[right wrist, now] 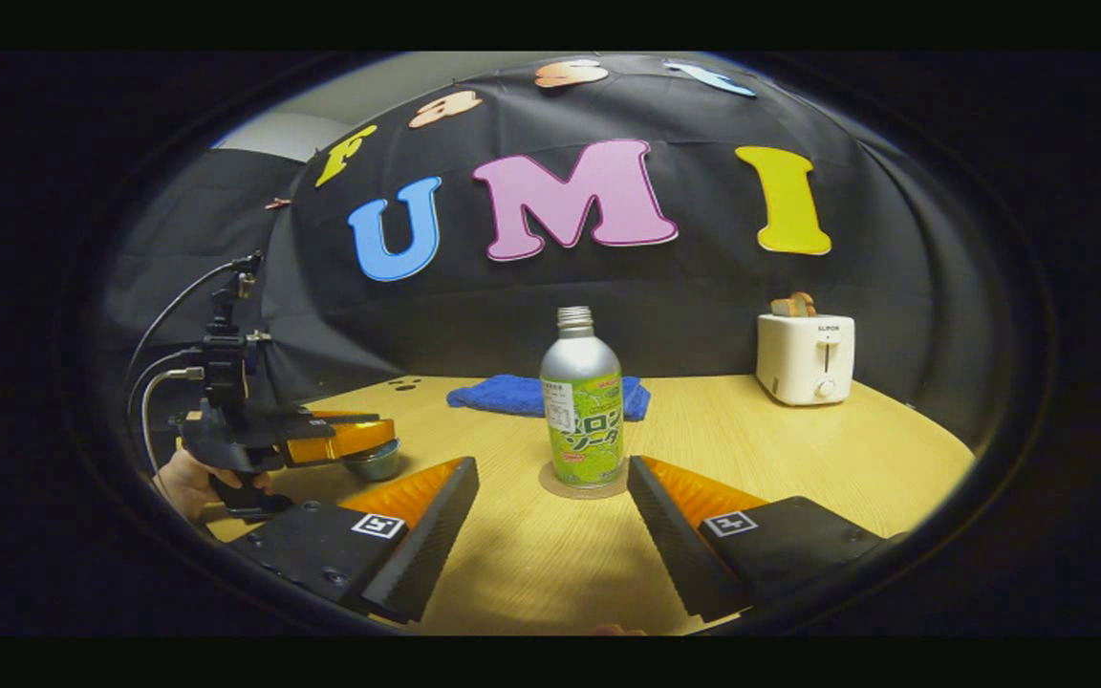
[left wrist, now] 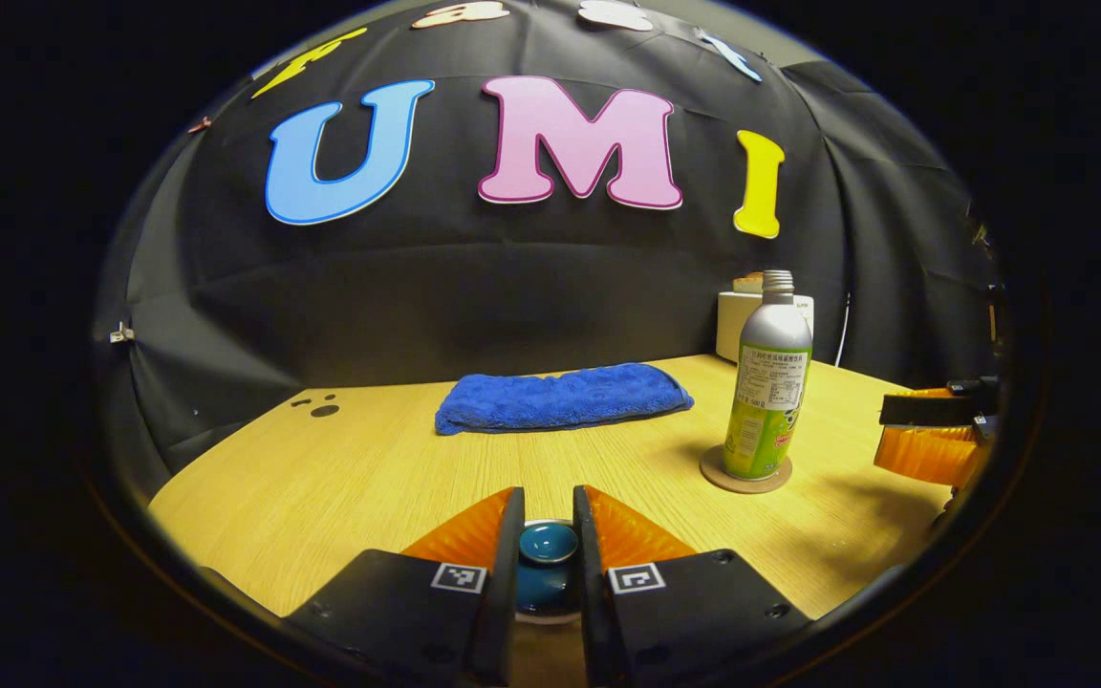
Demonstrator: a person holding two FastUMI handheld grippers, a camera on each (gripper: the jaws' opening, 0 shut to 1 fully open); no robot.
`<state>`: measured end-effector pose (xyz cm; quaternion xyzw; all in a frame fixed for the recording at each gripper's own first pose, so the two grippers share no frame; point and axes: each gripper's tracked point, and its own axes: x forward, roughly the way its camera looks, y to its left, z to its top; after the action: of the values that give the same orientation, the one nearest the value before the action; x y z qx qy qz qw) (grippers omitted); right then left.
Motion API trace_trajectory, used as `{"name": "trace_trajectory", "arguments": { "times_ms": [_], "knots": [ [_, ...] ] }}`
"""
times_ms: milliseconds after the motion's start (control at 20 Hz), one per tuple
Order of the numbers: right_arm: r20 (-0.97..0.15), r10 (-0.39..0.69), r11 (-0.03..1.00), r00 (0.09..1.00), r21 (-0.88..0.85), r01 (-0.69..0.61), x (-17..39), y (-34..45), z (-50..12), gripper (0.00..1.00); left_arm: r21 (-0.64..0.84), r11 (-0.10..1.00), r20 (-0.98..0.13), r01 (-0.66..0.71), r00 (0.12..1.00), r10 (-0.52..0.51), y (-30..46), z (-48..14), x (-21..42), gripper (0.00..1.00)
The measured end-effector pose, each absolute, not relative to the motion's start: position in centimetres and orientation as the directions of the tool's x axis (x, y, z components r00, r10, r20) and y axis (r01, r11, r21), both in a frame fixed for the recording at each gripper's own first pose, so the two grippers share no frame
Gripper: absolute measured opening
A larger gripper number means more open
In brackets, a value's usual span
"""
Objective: Open the teacup lid with one hand, grasp the water bottle and pour water into the teacup with the other hand; after pouring, place the water bottle on the coaster and then close the teacup lid.
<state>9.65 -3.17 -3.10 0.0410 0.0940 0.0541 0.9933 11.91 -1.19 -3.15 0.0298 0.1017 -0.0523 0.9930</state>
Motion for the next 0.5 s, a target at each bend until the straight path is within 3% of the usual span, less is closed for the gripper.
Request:
{"name": "trace_trajectory", "arguments": {
  "times_ms": [300, 500],
  "knots": [
    [-0.192, 0.120, 0.990, 0.974, 0.090, -0.104, 9.7, -3.0, -3.5, 0.99, 0.073, 0.993, -0.196, 0.091, 0.978, -0.076, -1.0, -3.1, 11.9, 0.36],
    [-0.181, 0.116, 0.991, 0.977, 0.085, -0.102, 9.5, -2.9, -3.0, 1.00, 0.079, 0.991, -0.169, 0.105, 0.981, -0.090, -1.5, -2.4, 10.9, 0.46]
  ]
}}
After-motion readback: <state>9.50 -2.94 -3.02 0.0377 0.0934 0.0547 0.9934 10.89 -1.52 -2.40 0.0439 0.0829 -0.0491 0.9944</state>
